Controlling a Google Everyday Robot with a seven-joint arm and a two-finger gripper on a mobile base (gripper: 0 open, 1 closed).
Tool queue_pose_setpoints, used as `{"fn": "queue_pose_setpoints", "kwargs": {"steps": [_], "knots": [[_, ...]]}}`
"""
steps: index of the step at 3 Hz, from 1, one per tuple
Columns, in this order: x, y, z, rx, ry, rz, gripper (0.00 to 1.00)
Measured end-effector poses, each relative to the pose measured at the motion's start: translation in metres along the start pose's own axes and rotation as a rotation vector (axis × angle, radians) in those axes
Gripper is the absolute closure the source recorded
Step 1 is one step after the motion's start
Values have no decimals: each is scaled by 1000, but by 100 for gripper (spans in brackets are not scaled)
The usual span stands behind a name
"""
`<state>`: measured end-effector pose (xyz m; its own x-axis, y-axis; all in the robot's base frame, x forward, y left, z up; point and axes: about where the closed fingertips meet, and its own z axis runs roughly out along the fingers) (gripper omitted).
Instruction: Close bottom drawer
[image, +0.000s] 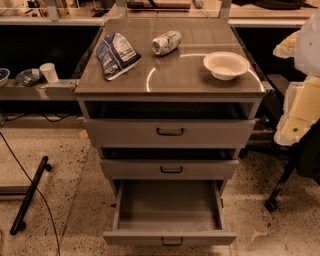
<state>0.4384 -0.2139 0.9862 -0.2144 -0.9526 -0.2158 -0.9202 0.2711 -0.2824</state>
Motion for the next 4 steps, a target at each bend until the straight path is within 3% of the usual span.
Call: {"fn": "queue_pose_setpoints", "kwargs": {"steps": [1, 2, 3, 4], "knots": [[0, 0, 0, -1, 0, 0, 0], [-9, 8, 30, -75, -49, -42, 0], [-24, 49, 104, -229, -160, -61, 0], [-32, 100, 168, -340, -311, -15, 0]]}}
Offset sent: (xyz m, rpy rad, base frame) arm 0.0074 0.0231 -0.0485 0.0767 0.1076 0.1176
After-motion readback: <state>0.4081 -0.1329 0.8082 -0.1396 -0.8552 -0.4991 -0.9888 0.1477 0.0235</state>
